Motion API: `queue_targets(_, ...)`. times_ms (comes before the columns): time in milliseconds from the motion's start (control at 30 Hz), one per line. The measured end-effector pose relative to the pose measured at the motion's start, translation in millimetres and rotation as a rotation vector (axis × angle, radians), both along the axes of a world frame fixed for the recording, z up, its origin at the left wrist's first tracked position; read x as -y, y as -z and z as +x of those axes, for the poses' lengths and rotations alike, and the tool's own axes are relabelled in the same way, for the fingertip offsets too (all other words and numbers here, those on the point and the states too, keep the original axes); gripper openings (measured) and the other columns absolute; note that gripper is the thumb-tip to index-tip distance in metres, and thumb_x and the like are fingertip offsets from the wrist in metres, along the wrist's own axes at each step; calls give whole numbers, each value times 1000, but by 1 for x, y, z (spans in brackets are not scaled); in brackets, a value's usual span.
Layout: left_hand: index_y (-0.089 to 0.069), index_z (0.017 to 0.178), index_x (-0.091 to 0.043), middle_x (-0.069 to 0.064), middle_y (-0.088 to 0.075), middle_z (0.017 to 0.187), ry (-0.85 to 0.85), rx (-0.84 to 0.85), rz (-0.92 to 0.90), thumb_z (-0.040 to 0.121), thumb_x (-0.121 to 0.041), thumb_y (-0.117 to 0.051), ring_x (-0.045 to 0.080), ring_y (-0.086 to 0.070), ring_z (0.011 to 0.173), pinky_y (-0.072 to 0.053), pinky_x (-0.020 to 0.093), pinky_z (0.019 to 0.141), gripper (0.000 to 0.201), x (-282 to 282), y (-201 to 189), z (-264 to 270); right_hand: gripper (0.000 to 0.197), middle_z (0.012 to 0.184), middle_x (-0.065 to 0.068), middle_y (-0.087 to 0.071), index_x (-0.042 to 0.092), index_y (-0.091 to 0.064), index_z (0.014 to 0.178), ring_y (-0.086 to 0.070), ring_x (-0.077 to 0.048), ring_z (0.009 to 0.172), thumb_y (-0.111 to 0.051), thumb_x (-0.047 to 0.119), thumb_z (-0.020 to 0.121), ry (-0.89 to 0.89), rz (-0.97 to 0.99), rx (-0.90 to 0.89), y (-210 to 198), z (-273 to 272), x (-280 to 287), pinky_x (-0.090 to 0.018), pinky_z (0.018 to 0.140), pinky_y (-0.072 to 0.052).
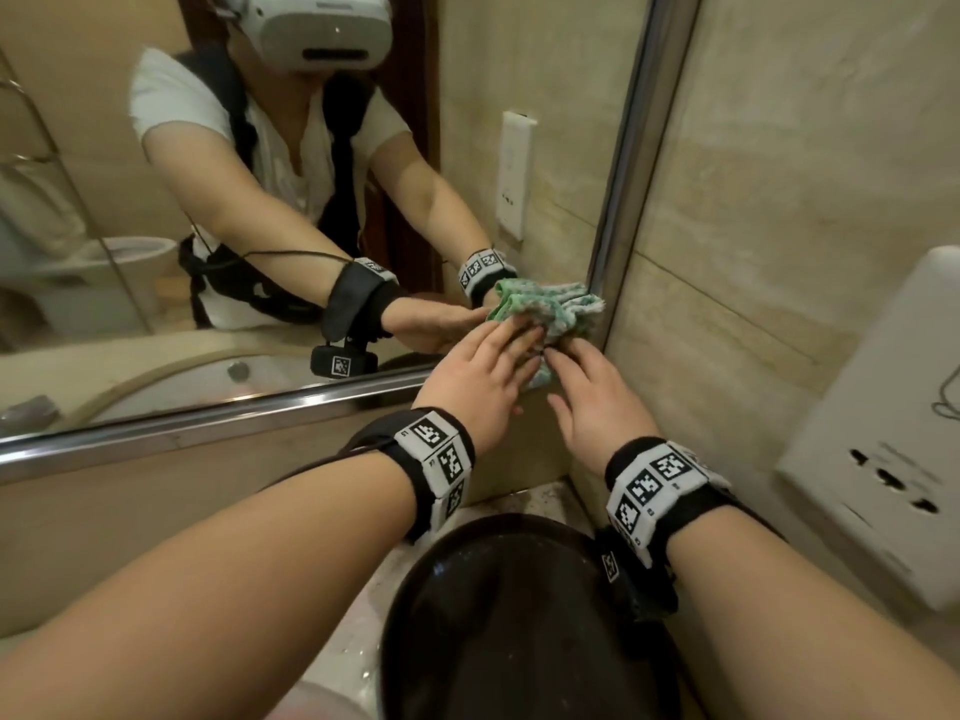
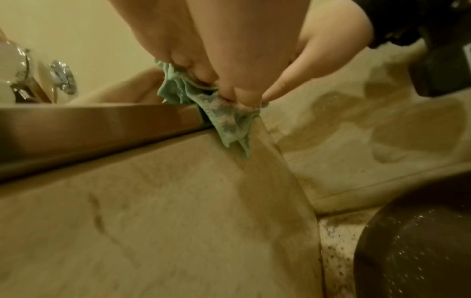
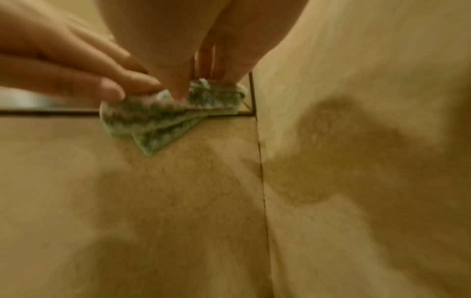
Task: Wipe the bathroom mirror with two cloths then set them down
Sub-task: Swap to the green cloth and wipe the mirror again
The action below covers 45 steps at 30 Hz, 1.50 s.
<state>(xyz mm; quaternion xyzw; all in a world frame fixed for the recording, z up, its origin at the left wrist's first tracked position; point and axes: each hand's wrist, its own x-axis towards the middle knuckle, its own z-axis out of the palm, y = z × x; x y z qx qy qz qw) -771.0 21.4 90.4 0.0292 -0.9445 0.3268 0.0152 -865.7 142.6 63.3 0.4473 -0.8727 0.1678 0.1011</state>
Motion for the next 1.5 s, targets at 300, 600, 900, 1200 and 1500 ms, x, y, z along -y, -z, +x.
queue_targets(300,11,148,-17,9,26,152,-91,-122,-93,101,-44,-15,31,24,139,23,42,103,60,1,-20,-2,61,156,-9,17,9,9,148,16,-21,143,-24,29,102,79,224,-146,-20,-5,17,-32,111,15)
queue_targets(600,5,149,-21,10,25,152,-117,-55,-145,100,-46,-18,31,24,139,22,42,105,60,9,-27,15,58,154,-8,23,16,11,149,21,-23,142,-20,34,102,44,344,-198,-28,2,21,-33,109,19)
queue_targets(900,11,148,-27,5,25,153,-235,-73,-105,100,-44,-19,27,24,140,26,42,102,58,50,-39,85,60,152,-10,26,21,14,148,23,-28,141,-21,38,102,-97,373,-288,-43,56,63,-35,104,24)
queue_targets(1200,-3,150,-34,4,9,157,-403,-123,-132,97,-49,-27,25,12,143,29,45,103,60,93,-56,175,59,152,-8,27,32,18,145,25,-30,140,-23,37,102,-235,394,-387,-63,131,119,-41,105,24)
queue_targets(1500,0,147,-41,4,21,154,-568,-60,-200,98,-52,-20,36,21,139,28,48,101,54,127,-63,241,64,151,-5,30,34,16,146,31,-27,137,-29,30,100,-311,368,-492,-77,198,164,-40,100,29)
